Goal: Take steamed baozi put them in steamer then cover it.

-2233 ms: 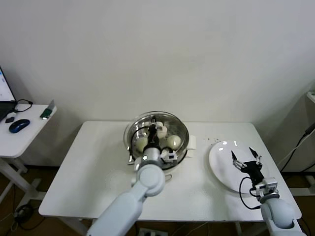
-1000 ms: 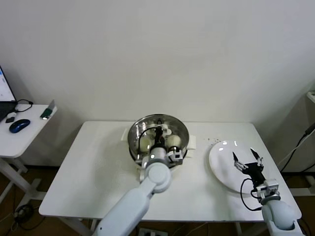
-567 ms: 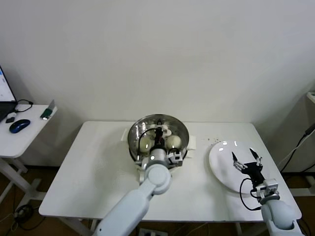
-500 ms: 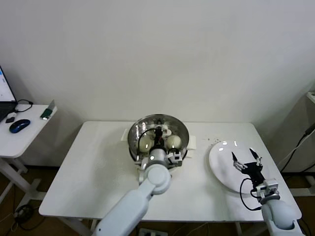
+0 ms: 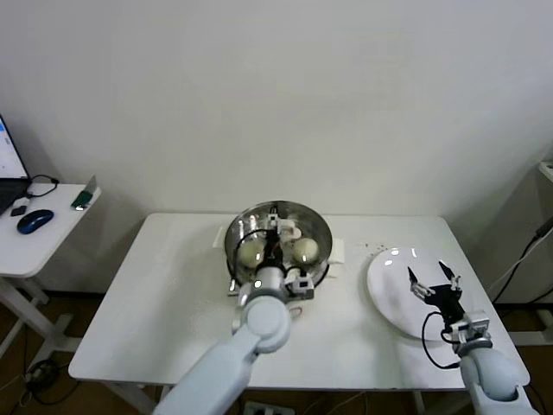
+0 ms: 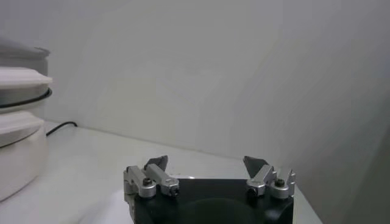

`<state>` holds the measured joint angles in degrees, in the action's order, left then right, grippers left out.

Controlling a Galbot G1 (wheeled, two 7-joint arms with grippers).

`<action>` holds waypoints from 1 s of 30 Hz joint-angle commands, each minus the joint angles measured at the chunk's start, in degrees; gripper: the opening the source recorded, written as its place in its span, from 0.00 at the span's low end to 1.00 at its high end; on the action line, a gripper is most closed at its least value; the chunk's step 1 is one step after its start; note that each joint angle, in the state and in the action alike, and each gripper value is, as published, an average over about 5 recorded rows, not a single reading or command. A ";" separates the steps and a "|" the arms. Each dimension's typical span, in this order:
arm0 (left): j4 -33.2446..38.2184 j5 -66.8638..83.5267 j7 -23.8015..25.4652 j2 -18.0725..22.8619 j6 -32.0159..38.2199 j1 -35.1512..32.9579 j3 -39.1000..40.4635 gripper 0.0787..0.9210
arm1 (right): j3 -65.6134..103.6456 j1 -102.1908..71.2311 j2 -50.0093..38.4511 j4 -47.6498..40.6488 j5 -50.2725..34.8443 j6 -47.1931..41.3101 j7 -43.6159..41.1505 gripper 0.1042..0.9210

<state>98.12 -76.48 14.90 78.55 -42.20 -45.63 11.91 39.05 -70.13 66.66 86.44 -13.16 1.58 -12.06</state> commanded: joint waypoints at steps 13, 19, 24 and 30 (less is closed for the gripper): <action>24.38 23.89 -15.87 -10.03 2.95 -19.15 -15.23 0.88 | -0.21 -0.01 -0.38 0.13 0.47 -0.42 -0.59 0.88; 23.80 54.62 -24.71 -11.26 23.39 -26.55 -30.14 0.88 | -0.43 -0.20 -0.37 0.35 0.59 -0.08 -1.18 0.88; 19.44 73.40 -25.66 -8.95 39.42 -33.04 -39.76 0.88 | -0.58 -0.79 -0.53 1.14 0.57 0.14 -1.81 0.88; 10.10 87.83 -22.61 -6.20 49.34 -36.36 -46.32 0.88 | -0.57 -1.43 -0.50 1.56 0.38 1.96 -2.88 0.88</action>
<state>116.69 -26.85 -4.78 70.38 -38.20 -71.47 -16.24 38.47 -71.12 66.14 87.50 -12.58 1.95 -14.14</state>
